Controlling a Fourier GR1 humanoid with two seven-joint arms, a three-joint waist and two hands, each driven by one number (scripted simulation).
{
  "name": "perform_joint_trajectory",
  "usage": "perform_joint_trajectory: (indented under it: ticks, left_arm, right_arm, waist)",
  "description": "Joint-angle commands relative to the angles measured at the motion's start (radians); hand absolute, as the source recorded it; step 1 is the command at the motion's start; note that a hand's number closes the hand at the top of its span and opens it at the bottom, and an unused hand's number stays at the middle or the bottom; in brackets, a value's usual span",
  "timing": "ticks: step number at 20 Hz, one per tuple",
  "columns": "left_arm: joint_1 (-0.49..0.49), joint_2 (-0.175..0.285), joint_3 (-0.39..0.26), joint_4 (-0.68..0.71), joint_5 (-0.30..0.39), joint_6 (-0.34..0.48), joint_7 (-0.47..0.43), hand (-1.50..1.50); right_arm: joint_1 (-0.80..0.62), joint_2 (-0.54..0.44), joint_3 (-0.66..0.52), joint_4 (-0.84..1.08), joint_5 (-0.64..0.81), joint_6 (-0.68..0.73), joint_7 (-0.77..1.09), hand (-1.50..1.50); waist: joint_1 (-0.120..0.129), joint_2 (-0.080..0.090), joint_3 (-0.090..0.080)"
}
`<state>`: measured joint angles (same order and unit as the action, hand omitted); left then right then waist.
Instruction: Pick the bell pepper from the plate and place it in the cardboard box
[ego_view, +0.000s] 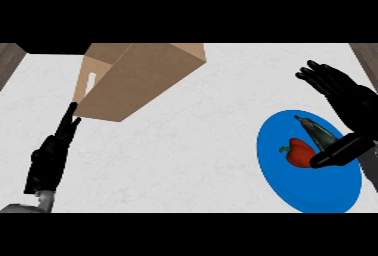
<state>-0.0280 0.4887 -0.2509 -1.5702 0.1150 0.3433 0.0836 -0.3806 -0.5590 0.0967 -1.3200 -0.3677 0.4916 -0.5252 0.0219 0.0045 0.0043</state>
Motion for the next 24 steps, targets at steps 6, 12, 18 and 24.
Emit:
perform_joint_trajectory:
  ticks: [6,12,18,24]
  left_arm:
    - [0.017,-0.026,-0.010,0.035,-0.003,-0.021,-0.024,0.00]
    - [0.016,-0.020,0.001,0.012,-0.011,-0.017,-0.009,0.00]
    - [0.012,-0.049,0.013,0.036,-0.028,-0.009,0.000,0.00]
    - [0.031,-0.063,0.061,0.066,-0.053,-0.057,-0.054,0.00]
  right_arm:
    - [-0.121,-0.289,0.060,-0.016,0.371,0.079,-0.150,-1.50]
    - [-0.144,-0.468,0.193,-0.024,0.622,0.091,-0.226,-1.50]
    - [-0.044,-0.470,0.314,-0.134,0.746,0.024,-0.206,-1.50]
    - [0.009,-0.382,0.280,-0.102,0.858,-0.040,-0.169,-1.50]
  waist:
    - [-0.002,0.001,-0.005]
    - [0.010,0.002,-0.004]
    - [-0.022,-0.005,-0.004]
    - [-0.019,-0.005,-0.004]
